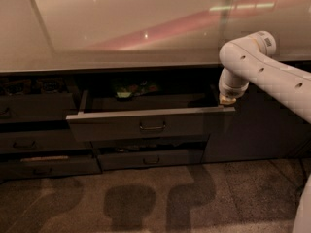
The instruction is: Open top drawer
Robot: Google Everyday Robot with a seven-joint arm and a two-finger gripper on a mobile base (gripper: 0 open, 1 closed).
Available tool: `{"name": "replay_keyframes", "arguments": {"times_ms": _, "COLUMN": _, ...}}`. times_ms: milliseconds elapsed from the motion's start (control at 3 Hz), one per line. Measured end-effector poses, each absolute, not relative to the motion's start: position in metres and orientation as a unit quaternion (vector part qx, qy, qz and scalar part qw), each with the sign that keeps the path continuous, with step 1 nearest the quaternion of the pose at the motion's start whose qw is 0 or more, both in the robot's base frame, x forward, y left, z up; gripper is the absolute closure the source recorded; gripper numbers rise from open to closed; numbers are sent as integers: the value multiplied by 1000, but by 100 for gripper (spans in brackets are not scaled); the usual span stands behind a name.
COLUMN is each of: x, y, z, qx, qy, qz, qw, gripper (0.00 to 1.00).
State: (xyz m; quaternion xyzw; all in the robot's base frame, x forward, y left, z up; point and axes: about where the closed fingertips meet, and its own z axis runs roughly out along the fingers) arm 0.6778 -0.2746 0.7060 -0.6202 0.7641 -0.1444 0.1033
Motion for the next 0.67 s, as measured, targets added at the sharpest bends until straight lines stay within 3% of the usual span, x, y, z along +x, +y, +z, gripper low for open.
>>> {"name": "replay_keyframes", "arguments": {"times_ms": 667, "x": 707, "y": -201, "z": 688, "qx": -670, "qy": 719, "qz": -174, "qw": 53, "gripper": 100}}
